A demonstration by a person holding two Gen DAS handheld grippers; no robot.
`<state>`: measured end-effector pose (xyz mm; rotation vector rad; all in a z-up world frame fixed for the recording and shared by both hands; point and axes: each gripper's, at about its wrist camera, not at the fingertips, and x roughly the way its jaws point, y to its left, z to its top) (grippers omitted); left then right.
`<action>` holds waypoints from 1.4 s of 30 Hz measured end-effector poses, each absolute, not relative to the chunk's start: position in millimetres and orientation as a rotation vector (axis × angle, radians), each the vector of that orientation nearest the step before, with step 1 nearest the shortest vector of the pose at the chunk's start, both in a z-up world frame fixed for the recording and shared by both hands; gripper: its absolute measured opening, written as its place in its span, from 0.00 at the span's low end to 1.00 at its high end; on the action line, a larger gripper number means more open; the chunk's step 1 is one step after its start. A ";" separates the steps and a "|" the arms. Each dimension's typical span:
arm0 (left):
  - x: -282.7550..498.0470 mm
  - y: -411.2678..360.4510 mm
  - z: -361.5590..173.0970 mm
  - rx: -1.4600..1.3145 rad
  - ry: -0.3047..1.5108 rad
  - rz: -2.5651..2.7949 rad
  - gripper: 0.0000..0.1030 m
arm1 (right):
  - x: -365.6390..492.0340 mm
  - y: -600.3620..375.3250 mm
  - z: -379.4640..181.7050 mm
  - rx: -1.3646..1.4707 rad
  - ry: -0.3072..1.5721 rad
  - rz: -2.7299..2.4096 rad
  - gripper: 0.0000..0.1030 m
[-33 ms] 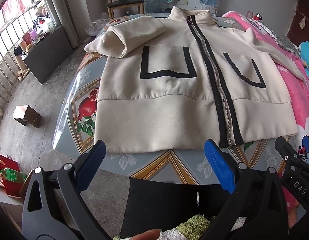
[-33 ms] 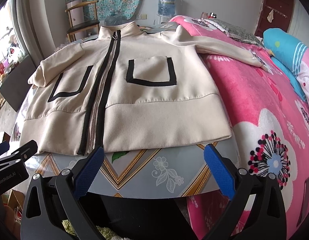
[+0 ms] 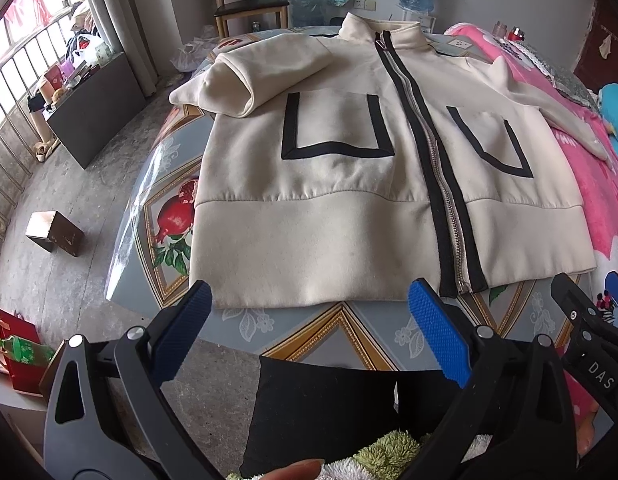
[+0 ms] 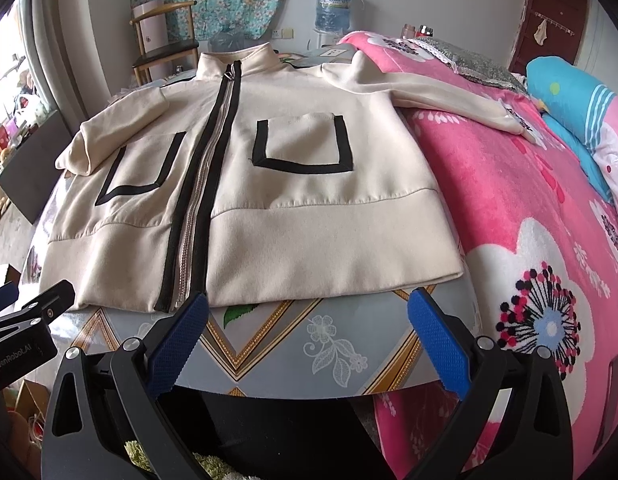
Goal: Fold large clothes
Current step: 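Move the left tool toward the folded sleeve of the cream jacket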
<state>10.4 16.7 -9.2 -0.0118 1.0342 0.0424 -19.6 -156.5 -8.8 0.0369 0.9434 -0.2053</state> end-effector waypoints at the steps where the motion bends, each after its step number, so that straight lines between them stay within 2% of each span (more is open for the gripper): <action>1: 11.1 17.0 -8.8 -0.011 1.033 0.043 0.93 | -17.8 -156.2 -7.8 0.036 0.941 -0.207 0.94; 25: 71.5 45.5 4.8 -0.039 1.026 0.105 0.93 | 47.8 -133.1 8.2 -0.008 0.924 -0.173 0.95; 42: 137.1 74.7 -10.1 -0.041 0.985 0.156 0.93 | 149.8 -102.8 27.1 -0.040 0.858 0.063 0.95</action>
